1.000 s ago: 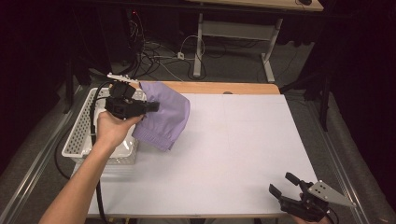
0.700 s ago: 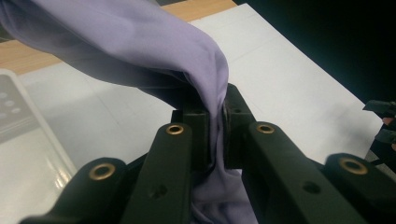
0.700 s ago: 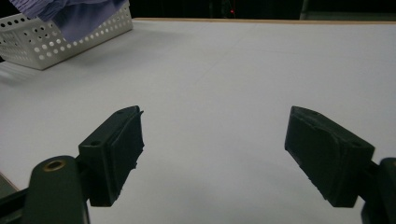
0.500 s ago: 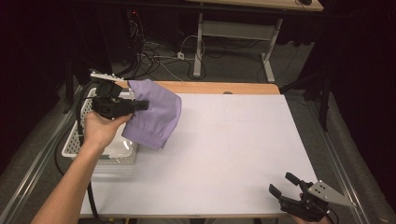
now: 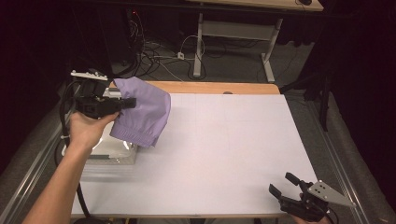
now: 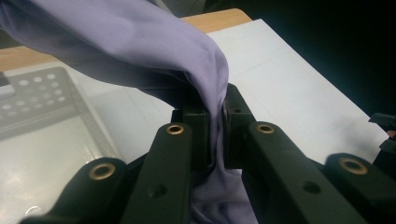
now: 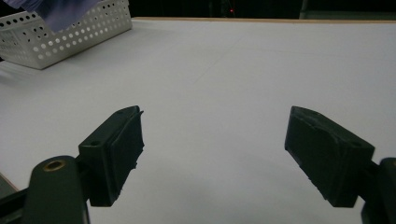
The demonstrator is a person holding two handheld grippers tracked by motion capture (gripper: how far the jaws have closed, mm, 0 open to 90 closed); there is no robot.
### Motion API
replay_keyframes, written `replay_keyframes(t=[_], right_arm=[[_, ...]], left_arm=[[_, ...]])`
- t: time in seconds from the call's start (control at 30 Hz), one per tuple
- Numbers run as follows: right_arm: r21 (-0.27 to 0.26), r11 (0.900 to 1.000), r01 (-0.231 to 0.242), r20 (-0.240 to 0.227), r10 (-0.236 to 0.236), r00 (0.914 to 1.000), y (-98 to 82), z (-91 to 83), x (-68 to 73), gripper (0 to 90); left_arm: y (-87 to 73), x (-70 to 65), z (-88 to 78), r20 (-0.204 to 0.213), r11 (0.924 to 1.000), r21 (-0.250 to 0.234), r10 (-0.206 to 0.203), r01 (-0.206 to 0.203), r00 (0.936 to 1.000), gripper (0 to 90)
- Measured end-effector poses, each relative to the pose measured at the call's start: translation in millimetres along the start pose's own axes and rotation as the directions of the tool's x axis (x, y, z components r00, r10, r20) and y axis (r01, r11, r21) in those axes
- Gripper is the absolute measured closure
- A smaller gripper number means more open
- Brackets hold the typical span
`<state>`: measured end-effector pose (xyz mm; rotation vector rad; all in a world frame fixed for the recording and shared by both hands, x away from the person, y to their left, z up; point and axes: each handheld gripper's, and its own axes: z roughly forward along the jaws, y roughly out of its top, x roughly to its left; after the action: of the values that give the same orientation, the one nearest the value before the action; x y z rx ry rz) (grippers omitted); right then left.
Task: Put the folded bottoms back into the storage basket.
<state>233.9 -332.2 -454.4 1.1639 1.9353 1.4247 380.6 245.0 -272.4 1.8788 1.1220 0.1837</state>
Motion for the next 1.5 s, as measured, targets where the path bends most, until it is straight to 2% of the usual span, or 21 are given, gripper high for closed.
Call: replay_keyframes(t=[0.5,1.07,1.27,1.5], right_arm=[[0.0,1.0,-0.001,0.003,0.001,1.0,0.0,-0.1,0.0,20.3],[0.0,1.0,0.0,0.004,0.0,1.0,0.0,0.0,0.3,20.2],[0.0,1.0,0.0,0.004,0.0,1.0,0.0,0.1,0.3,20.3],[0.0,1.0,0.0,0.004,0.0,1.0,0.0,0.0,0.3,20.3]], left_arm=[[-6.1,17.0,-23.3,-0.064,0.9992,-0.026,-0.034,0.032,0.9974,81.4],[-11.4,37.2,-52.4,-0.126,0.9944,-0.083,-0.076,0.066,0.9891,81.4],[-14.0,43.8,-52.3,-0.151,0.9945,-0.076,-0.083,0.072,0.9851,81.4],[-19.7,53.0,-40.8,-0.176,0.9959,-0.049,-0.083,0.076,0.9809,81.3]])
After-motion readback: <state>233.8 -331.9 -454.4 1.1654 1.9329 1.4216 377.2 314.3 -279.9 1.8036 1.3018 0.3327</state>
